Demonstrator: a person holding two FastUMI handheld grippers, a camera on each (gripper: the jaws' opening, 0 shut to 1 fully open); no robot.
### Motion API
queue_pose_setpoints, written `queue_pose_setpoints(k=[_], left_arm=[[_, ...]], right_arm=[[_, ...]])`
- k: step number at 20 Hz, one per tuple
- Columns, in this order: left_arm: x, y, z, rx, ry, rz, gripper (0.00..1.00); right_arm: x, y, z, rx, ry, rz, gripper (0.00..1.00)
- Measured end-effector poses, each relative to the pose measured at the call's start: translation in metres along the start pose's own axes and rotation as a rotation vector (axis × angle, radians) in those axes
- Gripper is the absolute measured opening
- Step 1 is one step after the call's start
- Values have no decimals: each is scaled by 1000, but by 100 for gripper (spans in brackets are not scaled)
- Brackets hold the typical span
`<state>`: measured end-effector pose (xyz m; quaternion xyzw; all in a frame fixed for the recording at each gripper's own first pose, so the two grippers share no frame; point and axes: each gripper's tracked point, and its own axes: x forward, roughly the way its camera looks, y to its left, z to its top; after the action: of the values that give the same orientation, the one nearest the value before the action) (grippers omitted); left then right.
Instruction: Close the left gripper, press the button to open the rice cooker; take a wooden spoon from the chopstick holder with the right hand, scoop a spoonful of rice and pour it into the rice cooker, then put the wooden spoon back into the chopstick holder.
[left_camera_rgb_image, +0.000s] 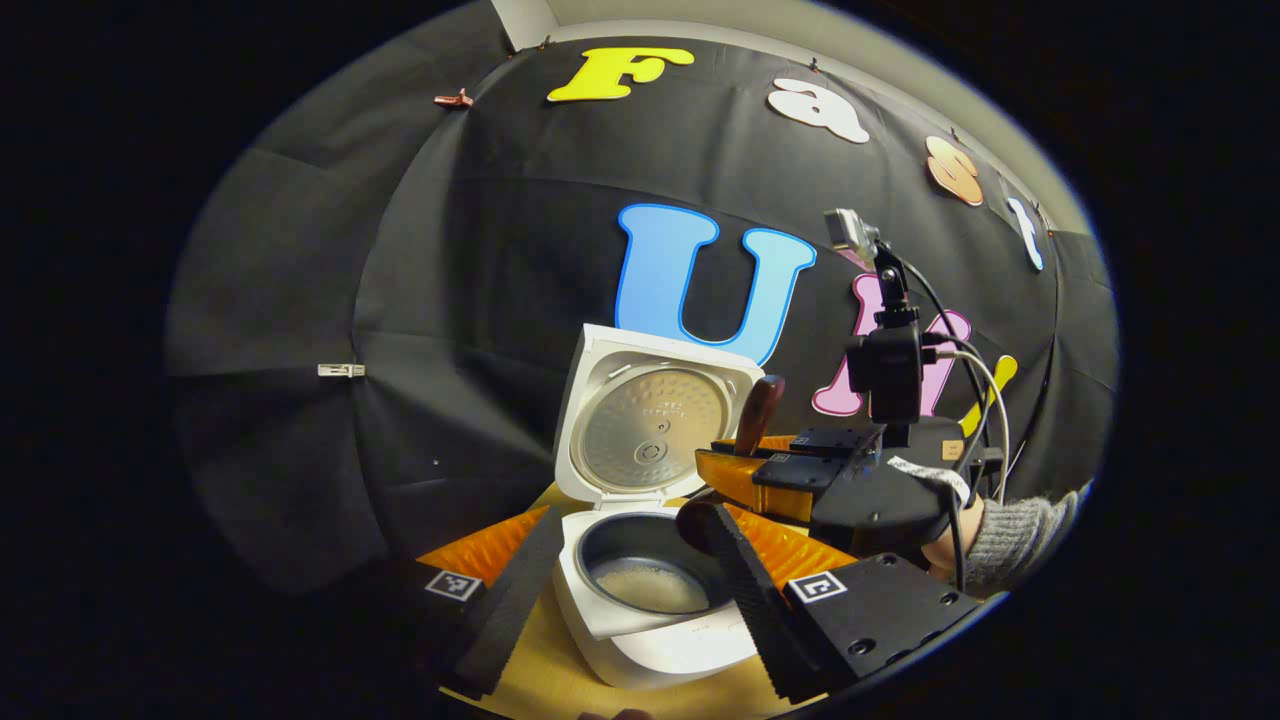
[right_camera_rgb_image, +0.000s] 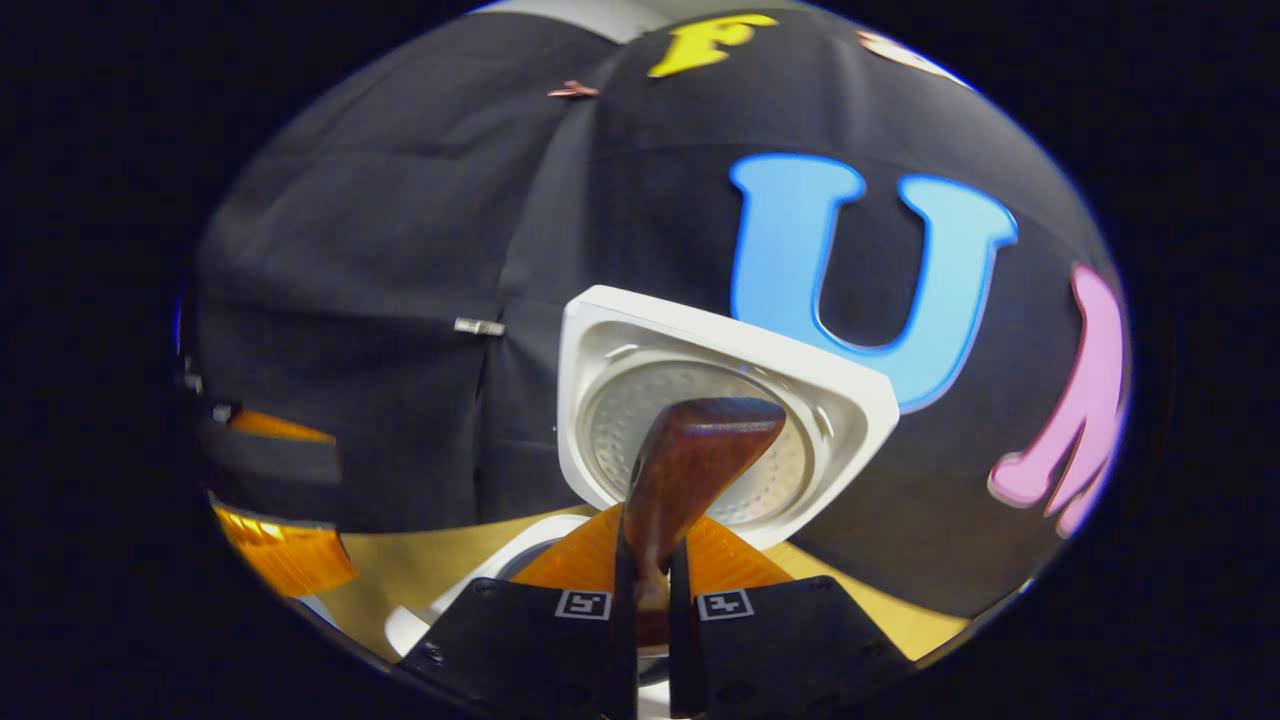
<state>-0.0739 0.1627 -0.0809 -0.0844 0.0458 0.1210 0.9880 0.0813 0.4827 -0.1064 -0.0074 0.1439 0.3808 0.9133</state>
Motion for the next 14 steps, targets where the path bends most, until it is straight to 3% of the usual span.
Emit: queue_pose_setpoints(k=[3,5,8,14], left_arm=[[0,-2,-6,-3,10,-3,95],[1,-4,-7,-11,15,-7,96],[3,-10,-10,-19,24,-18,95],[11,-32,-8,-1,29,-56,95]], right_arm=[[4,-42,-19,365,32,-56,16],[7,-64,-30,534,39,-83,16],[-2,-84,-43,654,32,-105,17],[-37,-100,-20,810,-35,-68,16]])
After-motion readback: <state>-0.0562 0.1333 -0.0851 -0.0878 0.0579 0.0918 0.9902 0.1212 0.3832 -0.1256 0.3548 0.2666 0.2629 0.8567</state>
